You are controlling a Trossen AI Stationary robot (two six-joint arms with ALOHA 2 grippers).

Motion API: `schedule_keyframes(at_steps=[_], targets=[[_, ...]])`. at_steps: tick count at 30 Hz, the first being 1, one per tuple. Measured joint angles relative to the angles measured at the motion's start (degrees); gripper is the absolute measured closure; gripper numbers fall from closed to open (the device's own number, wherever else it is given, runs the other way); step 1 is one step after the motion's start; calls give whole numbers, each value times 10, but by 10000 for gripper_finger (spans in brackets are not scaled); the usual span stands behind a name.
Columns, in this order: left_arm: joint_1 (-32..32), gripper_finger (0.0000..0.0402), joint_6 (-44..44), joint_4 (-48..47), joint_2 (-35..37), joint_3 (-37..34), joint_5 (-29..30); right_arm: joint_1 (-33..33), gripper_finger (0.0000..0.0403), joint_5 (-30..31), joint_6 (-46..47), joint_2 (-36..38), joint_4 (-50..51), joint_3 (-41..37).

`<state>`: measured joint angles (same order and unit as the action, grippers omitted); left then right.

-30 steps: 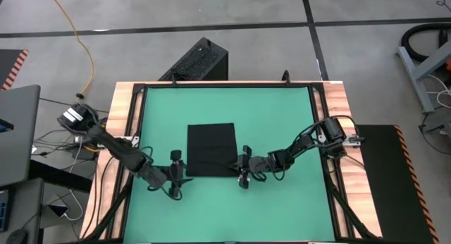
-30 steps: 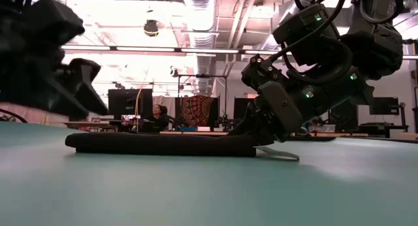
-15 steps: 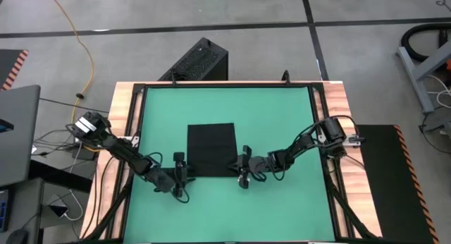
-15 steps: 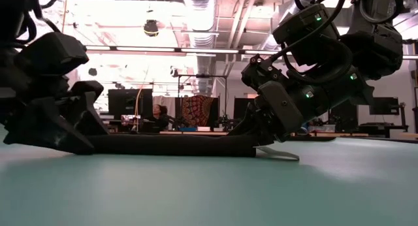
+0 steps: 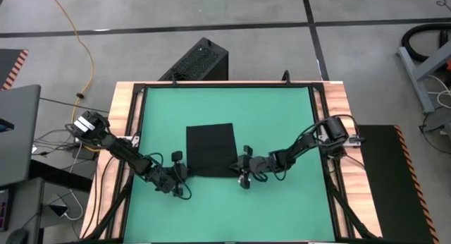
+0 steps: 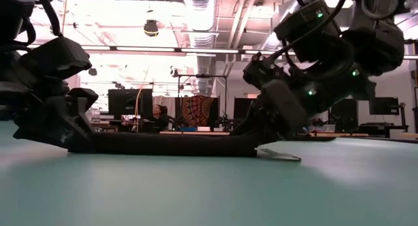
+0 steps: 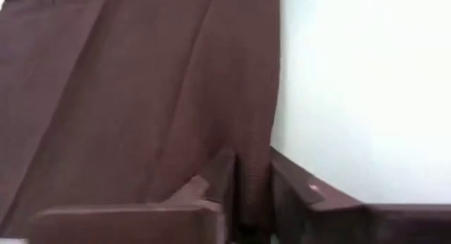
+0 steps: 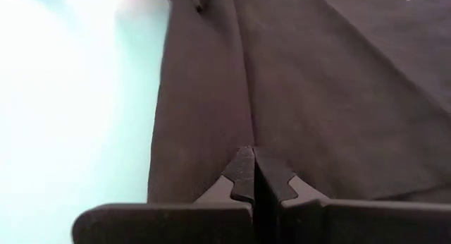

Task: Roll towel
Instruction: Roll the black towel

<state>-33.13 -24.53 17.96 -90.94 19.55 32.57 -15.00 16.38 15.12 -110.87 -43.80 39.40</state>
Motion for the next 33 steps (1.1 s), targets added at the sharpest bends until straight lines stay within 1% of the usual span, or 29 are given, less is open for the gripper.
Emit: schedule_keyframes(at_steps=[2, 7, 9, 11, 14, 17, 20, 22, 25, 27, 29, 33], targets=[[0, 390, 0, -1, 0, -1, 3, 0, 385, 0, -18, 18, 0, 0], [0, 390, -13, -1, 0, -1, 2, 1, 369, 4, -67, 69, 17, 1], [0, 389, -17, 0, 0, -1, 2, 1, 359, -3, -89, 92, 21, 1], [0, 389, -22, 1, -1, -2, 1, -6, 343, -24, -112, 121, 31, 1], [0, 389, -37, 1, -1, -2, 0, -30, 301, -25, -124, 141, 71, 3], [0, 389, -45, 1, -1, -2, -2, -56, 237, -10, -133, 128, 91, 2], [0, 389, -47, 2, -1, -2, -2, -72, 170, 11, -147, 98, 57, 4], [0, 388, -52, 4, -1, -2, -2, -75, 142, 16, -156, 76, 39, 6], [0, 388, -58, 15, -1, -3, -3, -72, 130, 16, -175, 47, 17, 13], [0, 388, -63, 22, -2, -4, -4, -65, 129, 19, -196, 33, 10, 13], [0, 388, -71, 26, -2, -4, -6, -58, 129, 36, -208, 19, 11, 13], [0, 388, -79, 27, -2, -4, -9, -43, 129, 49, -209, -11, 7, 13]])
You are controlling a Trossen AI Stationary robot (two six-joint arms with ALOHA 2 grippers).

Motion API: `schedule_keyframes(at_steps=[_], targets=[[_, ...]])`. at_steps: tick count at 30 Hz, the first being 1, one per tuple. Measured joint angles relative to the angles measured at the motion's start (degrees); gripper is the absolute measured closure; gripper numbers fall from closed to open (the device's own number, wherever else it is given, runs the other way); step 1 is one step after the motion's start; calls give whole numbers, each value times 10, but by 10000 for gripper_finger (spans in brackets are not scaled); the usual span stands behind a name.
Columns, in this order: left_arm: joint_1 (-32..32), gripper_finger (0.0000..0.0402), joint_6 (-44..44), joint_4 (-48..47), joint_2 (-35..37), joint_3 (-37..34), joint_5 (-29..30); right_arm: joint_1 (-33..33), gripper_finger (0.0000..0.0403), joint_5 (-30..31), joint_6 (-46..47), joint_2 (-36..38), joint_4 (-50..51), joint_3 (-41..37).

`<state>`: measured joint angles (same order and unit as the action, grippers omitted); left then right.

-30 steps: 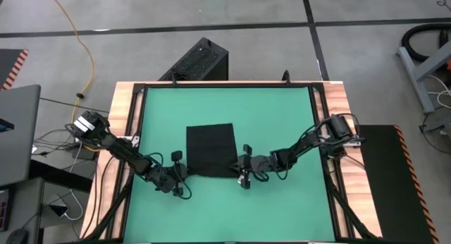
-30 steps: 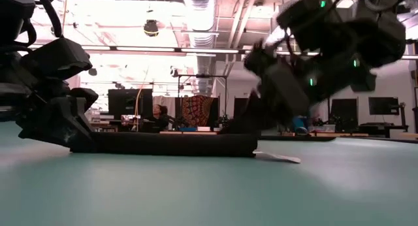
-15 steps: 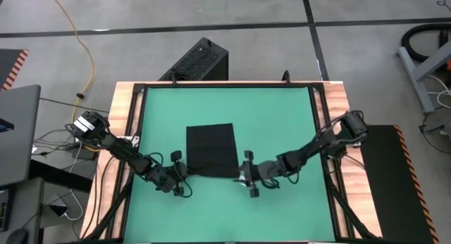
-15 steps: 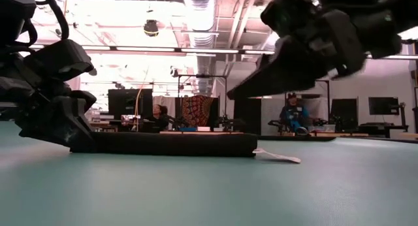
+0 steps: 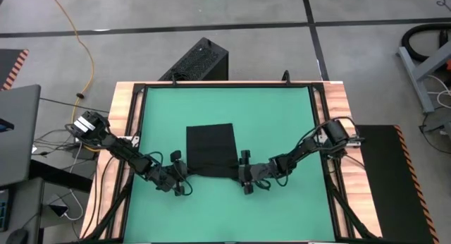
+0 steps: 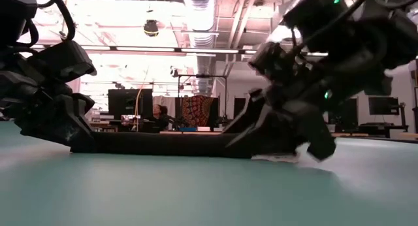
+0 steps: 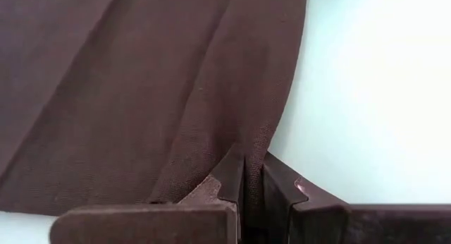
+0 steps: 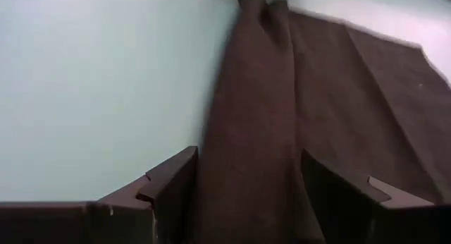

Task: Roll towel
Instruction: Roll the black towel

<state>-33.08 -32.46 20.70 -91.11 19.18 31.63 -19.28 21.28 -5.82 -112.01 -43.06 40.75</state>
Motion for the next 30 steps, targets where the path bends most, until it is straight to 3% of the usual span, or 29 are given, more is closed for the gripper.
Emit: schedule_keyframes(at_steps=[5, 8, 18, 22, 27, 30], targets=[[0, 388, -2, 3, 0, 0, -9, 3, 135, 40, 6, -34, -8, 7], [0, 388, -3, 8, 0, 1, -17, -2, 167, 75, 15, -41, -4, 8], [0, 388, 8, 54, 0, 1, -82, -3, 375, 86, 63, -36, 37, 8], [0, 388, -7, 75, 0, 2, -124, -1, 378, 48, 135, 1, 92, 15], [-2, 388, -10, 97, -1, 2, -168, 23, 378, -108, 244, 78, 272, 75], [-2, 388, -5, 103, -1, 2, -186, 42, 378, -169, 267, 103, 389, 139]])
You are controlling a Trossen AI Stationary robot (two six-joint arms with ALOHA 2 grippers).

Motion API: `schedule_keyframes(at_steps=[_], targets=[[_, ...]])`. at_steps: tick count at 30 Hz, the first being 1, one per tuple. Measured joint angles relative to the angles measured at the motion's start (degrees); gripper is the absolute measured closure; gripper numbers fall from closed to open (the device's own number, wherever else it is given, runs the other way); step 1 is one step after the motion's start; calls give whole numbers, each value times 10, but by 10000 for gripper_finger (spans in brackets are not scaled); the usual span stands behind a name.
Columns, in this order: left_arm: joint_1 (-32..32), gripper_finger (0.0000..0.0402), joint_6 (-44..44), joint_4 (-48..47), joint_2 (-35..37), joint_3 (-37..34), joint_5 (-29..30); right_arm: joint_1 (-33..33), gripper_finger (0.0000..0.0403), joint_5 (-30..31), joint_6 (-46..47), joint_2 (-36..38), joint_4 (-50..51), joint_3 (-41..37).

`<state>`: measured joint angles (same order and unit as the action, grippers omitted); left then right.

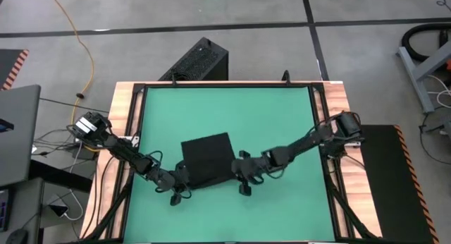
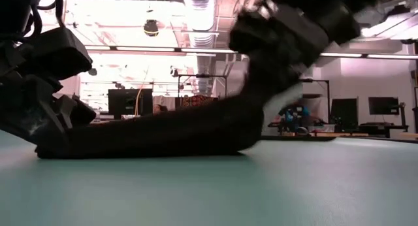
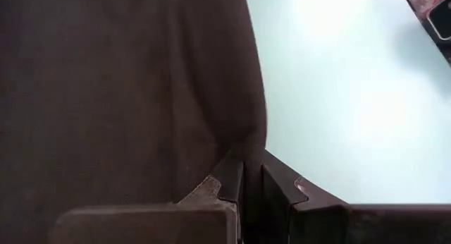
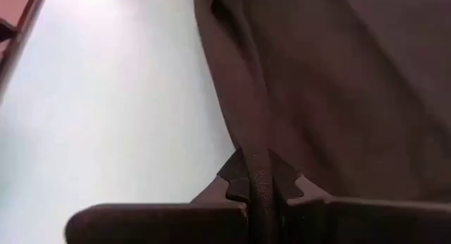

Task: Roll towel
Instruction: Roll the black towel

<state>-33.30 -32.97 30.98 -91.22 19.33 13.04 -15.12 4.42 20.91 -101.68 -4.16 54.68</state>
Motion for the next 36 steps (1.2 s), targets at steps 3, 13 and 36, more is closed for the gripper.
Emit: schedule_keyframes(at_steps=[3, 13, 36], targets=[[0, 388, -2, 0, 0, 0, -1, 27, 378, -31, 0, -5, 116, 71], [-1, 388, -49, 4, 4, 0, 3, 98, 378, -133, -3, -103, 235, 169], [19, 388, -87, -178, 162, 0, 95, 95, 377, -130, -3, -126, 234, 170]])
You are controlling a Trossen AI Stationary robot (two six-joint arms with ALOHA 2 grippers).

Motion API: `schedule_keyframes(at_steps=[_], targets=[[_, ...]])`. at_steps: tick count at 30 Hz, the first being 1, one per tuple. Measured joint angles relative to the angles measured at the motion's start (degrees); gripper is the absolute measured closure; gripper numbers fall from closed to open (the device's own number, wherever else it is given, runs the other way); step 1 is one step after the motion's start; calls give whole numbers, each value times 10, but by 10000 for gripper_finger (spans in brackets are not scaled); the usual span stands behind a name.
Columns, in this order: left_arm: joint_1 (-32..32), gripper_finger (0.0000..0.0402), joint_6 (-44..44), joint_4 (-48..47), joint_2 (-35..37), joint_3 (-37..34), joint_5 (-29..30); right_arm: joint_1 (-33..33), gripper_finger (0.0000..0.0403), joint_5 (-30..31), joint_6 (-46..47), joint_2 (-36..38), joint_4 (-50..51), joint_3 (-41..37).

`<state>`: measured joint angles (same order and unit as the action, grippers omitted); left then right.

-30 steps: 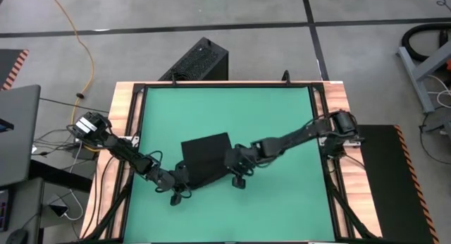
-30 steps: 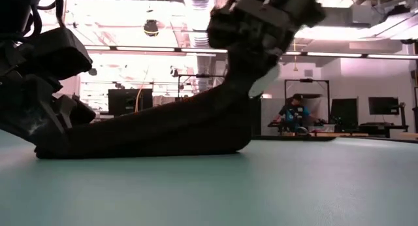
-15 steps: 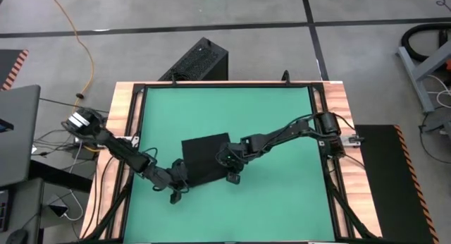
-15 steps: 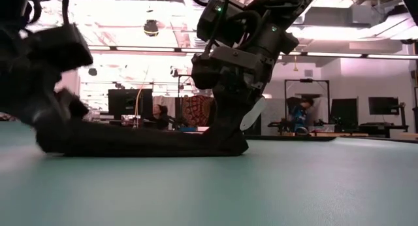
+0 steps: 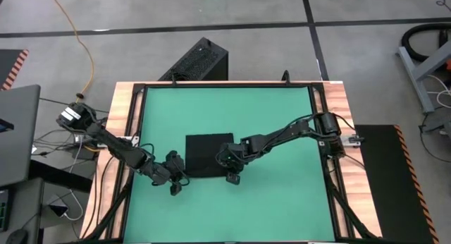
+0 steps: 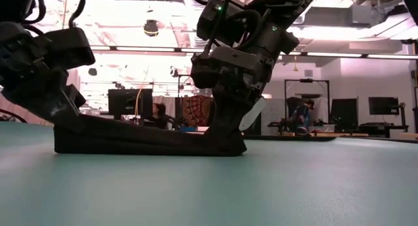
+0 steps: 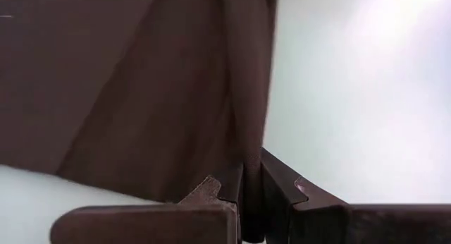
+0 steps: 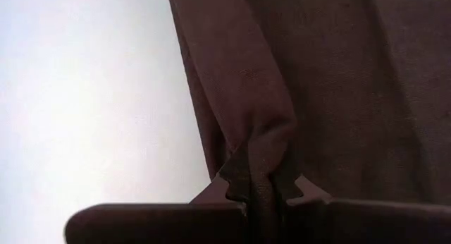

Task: Roll towel
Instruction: Roll the black towel

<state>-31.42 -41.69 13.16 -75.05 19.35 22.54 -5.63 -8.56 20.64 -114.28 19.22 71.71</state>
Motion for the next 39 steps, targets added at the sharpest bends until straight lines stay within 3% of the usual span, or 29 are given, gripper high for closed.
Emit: schedule_keyframes(at_steps=[5, 10, 14, 18, 23, 29, 34, 39], targets=[[21, 369, 24, -3, -2, 0, 19, 0, 377, 0, -1, 0, 3, -1], [38, 307, 42, -7, -2, 0, -12, -2, 377, 1, -1, 0, 3, -1], [38, 251, 69, -11, -2, 0, 8, -5, 377, 8, -3, 0, 1, -1], [28, 229, 98, -10, 8, 0, 66, -6, 377, 9, -3, 0, 1, -1], [11, 236, 131, -17, 42, 0, 143, -8, 377, 9, -3, 0, 1, -1], [-13, 267, 123, -55, 77, 0, 153, -8, 377, 9, -6, 0, 0, -1], [-38, 308, 65, -131, 98, 0, 173, -7, 377, 9, -9, 0, -7, -1], [-79, 363, 60, -133, 114, 0, 243, -7, 377, 9, -10, 0, -8, -1]])
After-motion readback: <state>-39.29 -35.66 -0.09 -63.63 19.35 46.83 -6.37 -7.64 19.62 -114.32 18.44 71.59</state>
